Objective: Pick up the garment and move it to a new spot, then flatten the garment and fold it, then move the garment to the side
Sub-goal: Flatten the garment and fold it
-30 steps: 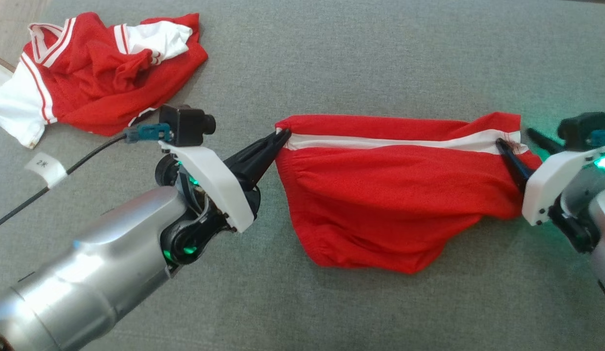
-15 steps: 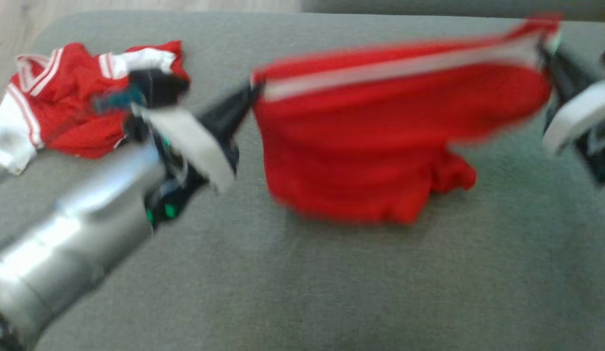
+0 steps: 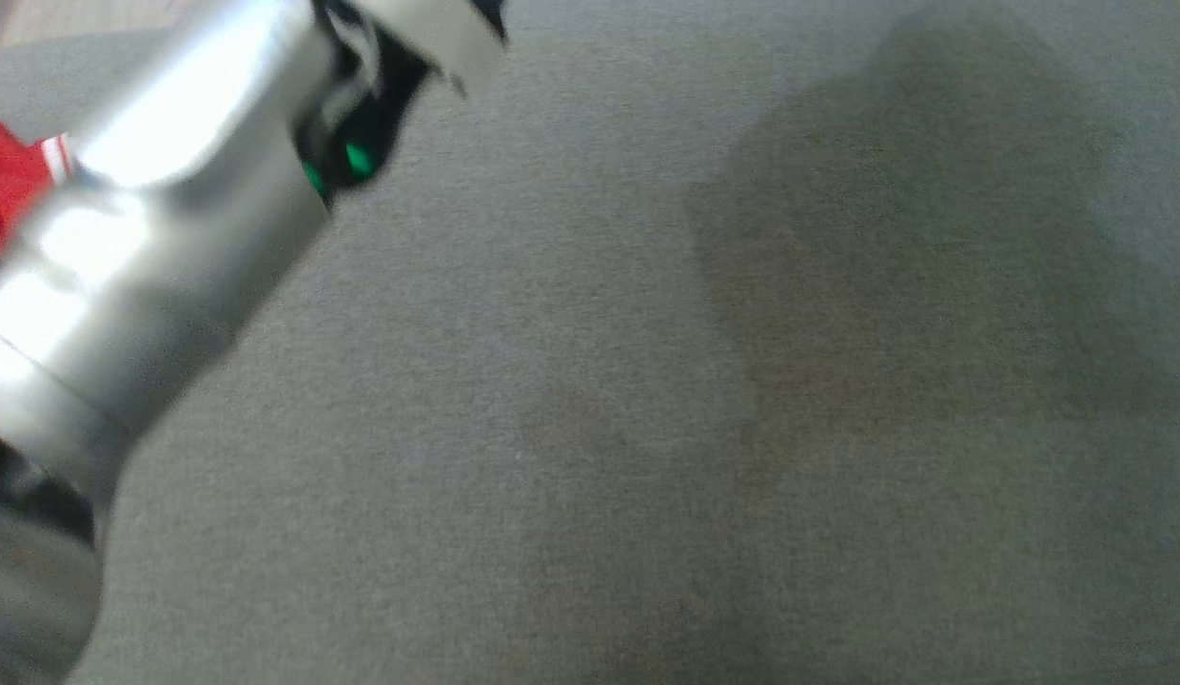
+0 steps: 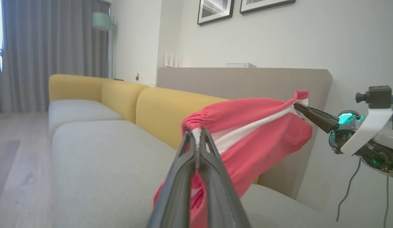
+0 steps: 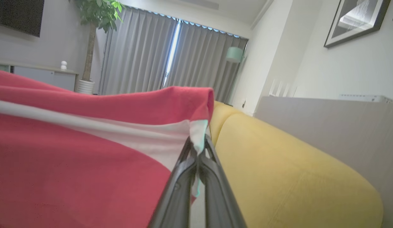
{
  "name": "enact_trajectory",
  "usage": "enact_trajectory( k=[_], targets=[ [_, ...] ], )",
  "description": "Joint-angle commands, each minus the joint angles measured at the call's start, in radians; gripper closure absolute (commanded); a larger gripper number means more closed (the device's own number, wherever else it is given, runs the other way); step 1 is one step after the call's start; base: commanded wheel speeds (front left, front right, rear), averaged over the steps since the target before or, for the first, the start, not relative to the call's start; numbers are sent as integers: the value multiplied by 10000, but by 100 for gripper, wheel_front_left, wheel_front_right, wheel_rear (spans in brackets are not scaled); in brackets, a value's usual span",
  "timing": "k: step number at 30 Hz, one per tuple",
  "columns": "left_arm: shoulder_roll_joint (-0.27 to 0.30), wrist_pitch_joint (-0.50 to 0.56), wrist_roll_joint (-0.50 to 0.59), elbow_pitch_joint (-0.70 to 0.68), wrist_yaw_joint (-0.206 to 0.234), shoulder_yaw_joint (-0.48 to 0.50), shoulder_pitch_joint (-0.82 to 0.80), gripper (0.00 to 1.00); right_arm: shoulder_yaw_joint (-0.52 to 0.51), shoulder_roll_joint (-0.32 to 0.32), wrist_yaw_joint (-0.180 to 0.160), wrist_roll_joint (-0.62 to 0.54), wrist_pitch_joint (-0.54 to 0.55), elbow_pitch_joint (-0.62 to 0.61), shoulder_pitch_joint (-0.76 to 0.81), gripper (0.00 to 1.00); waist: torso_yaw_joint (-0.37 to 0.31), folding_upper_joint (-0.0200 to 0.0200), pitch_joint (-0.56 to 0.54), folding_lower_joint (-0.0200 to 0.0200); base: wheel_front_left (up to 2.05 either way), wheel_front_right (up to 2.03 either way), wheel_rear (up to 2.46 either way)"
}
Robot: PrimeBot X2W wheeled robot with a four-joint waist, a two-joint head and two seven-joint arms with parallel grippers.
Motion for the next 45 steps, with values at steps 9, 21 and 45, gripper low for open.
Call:
enact_trajectory(
  k=[9,21,45],
  targets=[
    [260,-99,1891,-1381,19,1201,4482,100,-784,-63,-9,765,-92,-1135,4787,100,-356,0,38,-1,0,0,0],
    [353,-100,4544,-3284,258,2338,10281,100,-4670,953,-9,-317,389,-5059,11099,100,-222,0,-1101,-1,0,0,0],
    [-1260,1052,3271,-2802,68,2732,7244,100,-5592,1833,-9,-1509,4107,-6606,9694,100,817,0,540,-1,0,0,0]
  ],
)
